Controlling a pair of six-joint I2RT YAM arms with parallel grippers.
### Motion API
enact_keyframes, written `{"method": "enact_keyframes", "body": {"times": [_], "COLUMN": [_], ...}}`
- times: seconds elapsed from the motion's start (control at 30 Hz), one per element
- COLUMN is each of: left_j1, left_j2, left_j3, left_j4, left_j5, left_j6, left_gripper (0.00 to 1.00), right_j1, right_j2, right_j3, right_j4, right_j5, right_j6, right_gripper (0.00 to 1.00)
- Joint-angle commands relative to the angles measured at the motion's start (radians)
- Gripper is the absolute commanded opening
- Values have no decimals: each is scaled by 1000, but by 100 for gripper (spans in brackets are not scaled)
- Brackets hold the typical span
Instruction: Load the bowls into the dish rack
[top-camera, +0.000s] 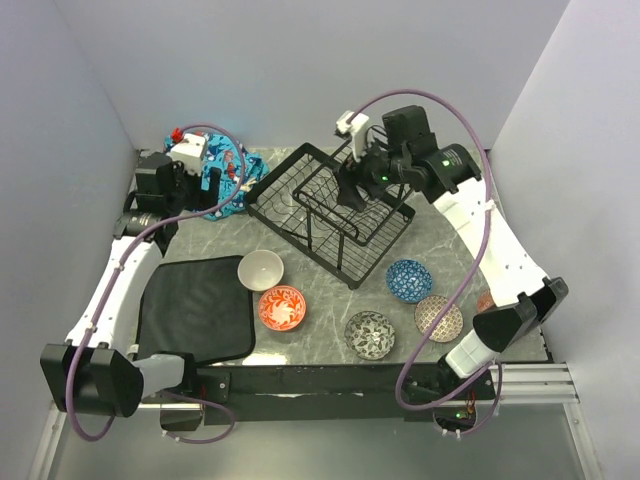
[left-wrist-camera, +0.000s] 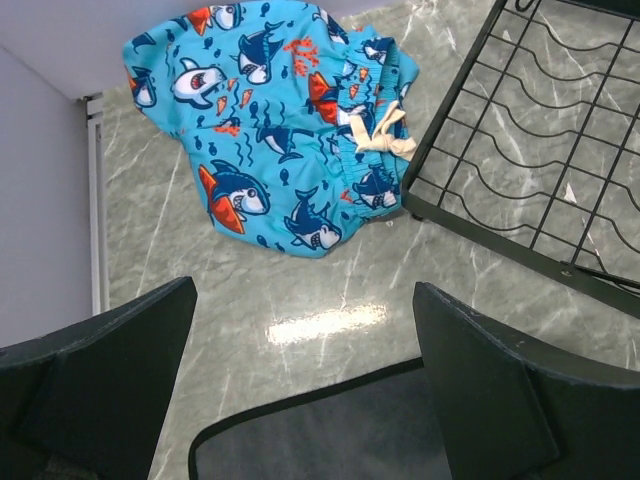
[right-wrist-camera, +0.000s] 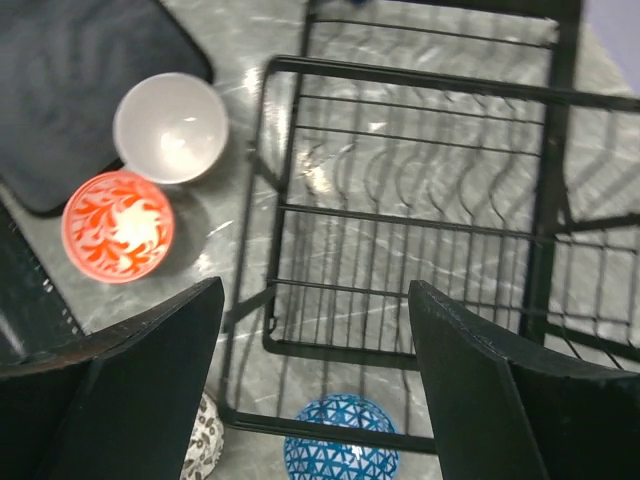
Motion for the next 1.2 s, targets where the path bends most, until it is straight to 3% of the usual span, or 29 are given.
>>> {"method": "enact_keyframes", "body": {"times": [0.0,0.37,0.6,0.83,0.93,1.13,1.17], "left_j1": [7,17,21,26,27,26,26], "left_j2": [-49,-89,-105,-112,-110,-83,-73], "left_j3": [-4,-79,-95,-110,-121,-119,-116], "left_j4": [7,10,11,16,15,12,12], "left_j5": [13,18,24,45,50,82,88], "left_j6": [21,-9,-12,-15,-16,8,11], "left_gripper": [97,97,97,97,97,97,97], "right_j1": [27,125,131,142,151,157,156], "right_j2": [2,45,194,231,219,237,234], "right_j3": [83,43,210,243,224,259,252], "right_j4": [-72,-116,-220,-259,-268,-374,-372], "right_j5": [-106,-13,54,84,88,113,122], "right_j6": [-53,-75,-73,-87,-110,-217,-231], "right_gripper": [82,80,74,69,59,17,15]}}
